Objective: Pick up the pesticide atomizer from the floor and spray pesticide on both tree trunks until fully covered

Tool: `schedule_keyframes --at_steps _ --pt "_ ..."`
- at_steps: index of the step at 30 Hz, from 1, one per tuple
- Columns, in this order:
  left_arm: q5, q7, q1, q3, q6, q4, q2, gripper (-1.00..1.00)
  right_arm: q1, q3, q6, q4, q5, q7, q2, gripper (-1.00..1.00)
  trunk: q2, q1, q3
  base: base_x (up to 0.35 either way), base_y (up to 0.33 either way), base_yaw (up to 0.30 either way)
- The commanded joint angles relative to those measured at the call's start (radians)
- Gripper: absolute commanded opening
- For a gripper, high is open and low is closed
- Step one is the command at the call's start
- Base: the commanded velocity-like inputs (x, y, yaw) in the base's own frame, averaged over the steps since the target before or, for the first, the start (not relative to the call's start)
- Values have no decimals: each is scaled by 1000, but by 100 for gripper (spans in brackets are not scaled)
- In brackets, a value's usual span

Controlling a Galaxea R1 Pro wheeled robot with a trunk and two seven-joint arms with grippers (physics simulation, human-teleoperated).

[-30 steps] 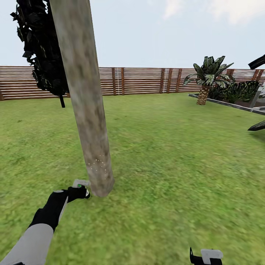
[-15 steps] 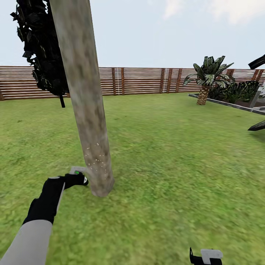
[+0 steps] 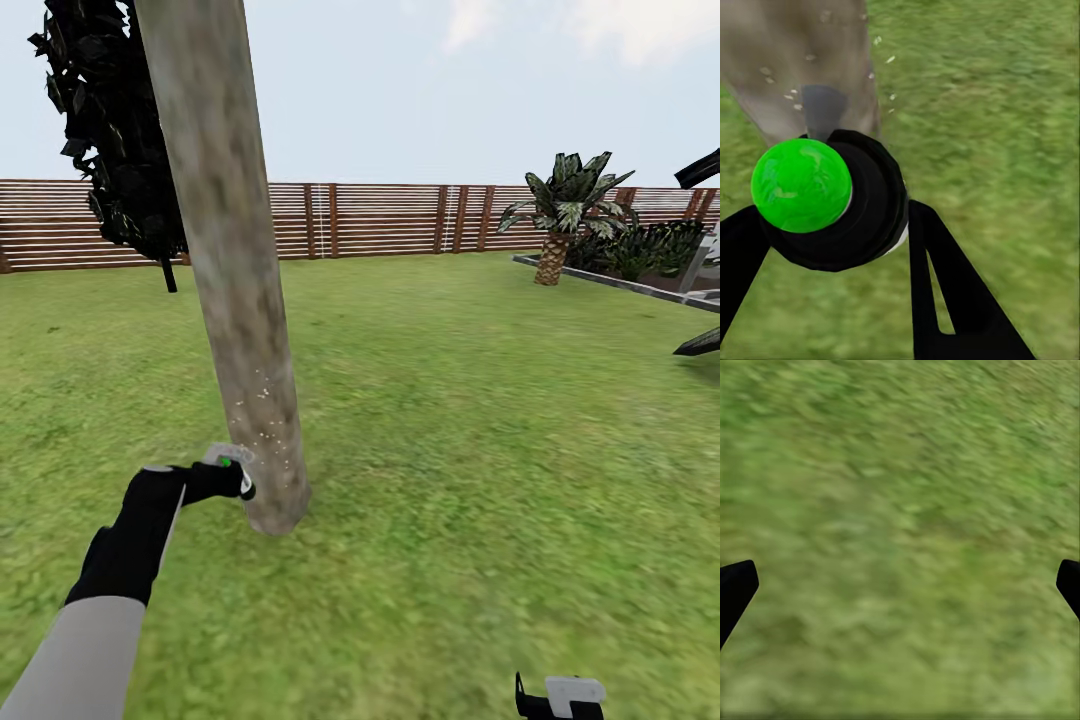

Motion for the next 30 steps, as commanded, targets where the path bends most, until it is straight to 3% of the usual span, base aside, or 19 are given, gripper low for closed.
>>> schedule_keyframes --at_steps 1,6,8,11,13,16,20,23,26,27,30 --pt "-13 -4 1 2 1 -2 3 -100 -1 -5 -2 2 11 -6 0 100 0 0 -1 0 0 0" --pt "-23 34 19 -1 -8 39 19 -100 -1 -5 -2 2 10 -8 -2 100 0 0 -1 0 0 0" --pt "-24 91 48 -2 -28 143 16 -100 -1 -5 -2 2 11 -8 -5 100 0 0 -1 0 0 0" --pt "-20 115 56 -5 -77 222 -5 -100 -1 -5 -2 3 12 -7 -6 100 0 0 -1 0 0 0" --pt "-22 120 58 -6 -93 240 -38 -100 -1 -5 -2 3 12 -7 -6 100 0 0 -1 0 0 0" --pt "-26 121 59 -4 -99 247 -53 -100 -1 -5 -2 3 12 -7 -6 100 0 0 -1 0 0 0" --pt "-26 137 59 1 -101 301 -19 -100 -1 -5 -2 3 12 -6 -6 100 0 0 -1 0 0 0" --pt "-21 251 61 2 -101 384 23 -100 -1 -5 -2 3 12 -6 -7 100 0 0 -1 0 0 0" --pt "-16 302 71 4 -99 403 23 -100 -1 -5 -2 3 12 -5 -6 100 0 0 -1 0 0 0" --pt "-8 306 73 5 -99 404 21 -100 -1 -4 -2 3 12 -4 -6 100 0 0 -1 46 0 0" --pt "72 310 74 5 -99 405 17 -100 -1 -4 -2 3 12 -5 -6 100 0 0 -1 229 0 0"
